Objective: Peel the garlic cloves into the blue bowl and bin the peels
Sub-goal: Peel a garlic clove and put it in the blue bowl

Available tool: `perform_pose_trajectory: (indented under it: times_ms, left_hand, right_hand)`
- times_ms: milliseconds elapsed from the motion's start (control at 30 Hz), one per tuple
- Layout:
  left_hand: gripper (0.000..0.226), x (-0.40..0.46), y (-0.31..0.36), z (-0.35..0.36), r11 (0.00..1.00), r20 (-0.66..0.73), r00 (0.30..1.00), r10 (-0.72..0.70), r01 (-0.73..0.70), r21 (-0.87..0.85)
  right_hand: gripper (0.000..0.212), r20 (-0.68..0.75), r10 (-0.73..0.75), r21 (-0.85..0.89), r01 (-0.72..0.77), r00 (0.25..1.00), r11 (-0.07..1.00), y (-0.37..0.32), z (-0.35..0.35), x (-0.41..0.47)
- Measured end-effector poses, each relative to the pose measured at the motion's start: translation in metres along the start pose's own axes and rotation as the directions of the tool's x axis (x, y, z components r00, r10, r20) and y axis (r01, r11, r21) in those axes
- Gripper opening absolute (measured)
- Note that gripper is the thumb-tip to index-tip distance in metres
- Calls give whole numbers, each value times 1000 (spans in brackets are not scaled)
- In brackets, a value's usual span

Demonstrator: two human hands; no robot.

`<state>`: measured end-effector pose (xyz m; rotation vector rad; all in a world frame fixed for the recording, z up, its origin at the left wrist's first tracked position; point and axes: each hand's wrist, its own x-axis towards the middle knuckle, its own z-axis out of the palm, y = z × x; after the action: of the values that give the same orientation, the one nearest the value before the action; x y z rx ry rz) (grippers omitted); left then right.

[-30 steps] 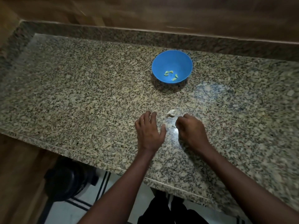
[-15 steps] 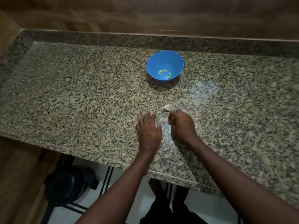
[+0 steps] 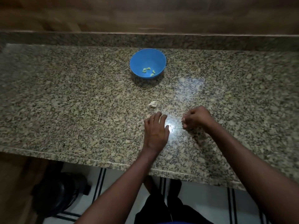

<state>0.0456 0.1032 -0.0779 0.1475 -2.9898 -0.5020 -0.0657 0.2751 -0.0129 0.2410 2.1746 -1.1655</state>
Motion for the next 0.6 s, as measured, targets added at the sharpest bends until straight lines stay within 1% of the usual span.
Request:
perform_pose_trajectory:
  times_ms: [67,133,233,300,367,433,533,600]
  left_hand:
    - [43,0,-2,0,1000,1,1000,16,-16,13]
    - [43,0,-2,-1,1000,7,1000,15,-16,18]
    - [43,0,-1,-2,1000,11,1000,12,-12,17]
    - [43,0,-1,-2,1000,15,1000,14,-14,11]
    - [43,0,-2,-3,1000,13,1000,14,-14,7]
    - [43,0,-2,-4,1000,16,1000,15,-15,8]
    - [43,0,-1,-4,1000,16,1000,8,-8,-5]
    - [43,-1,-3,-3,1000,20,1000,3,-3,-12]
  right_hand:
    - [8,31,57,-105,-53,998,993,-8,0,6]
    - [14,44,113,-187,-103,993,977,-15,0,12]
    - [7,77,212,-141,-200,974,970,-24,1,15]
    - [9,78,264,-125,-253,961,959,-30,2,15]
    - [8,91,348,-106,-338,933,935,-36,6,16]
    - [11,65,406,-94,-399,912,912,-43,9,18]
    - [13,31,416,-118,-409,909,905,-47,10,18]
    - [12,-2,394,-116,-391,919,913,-47,11,18]
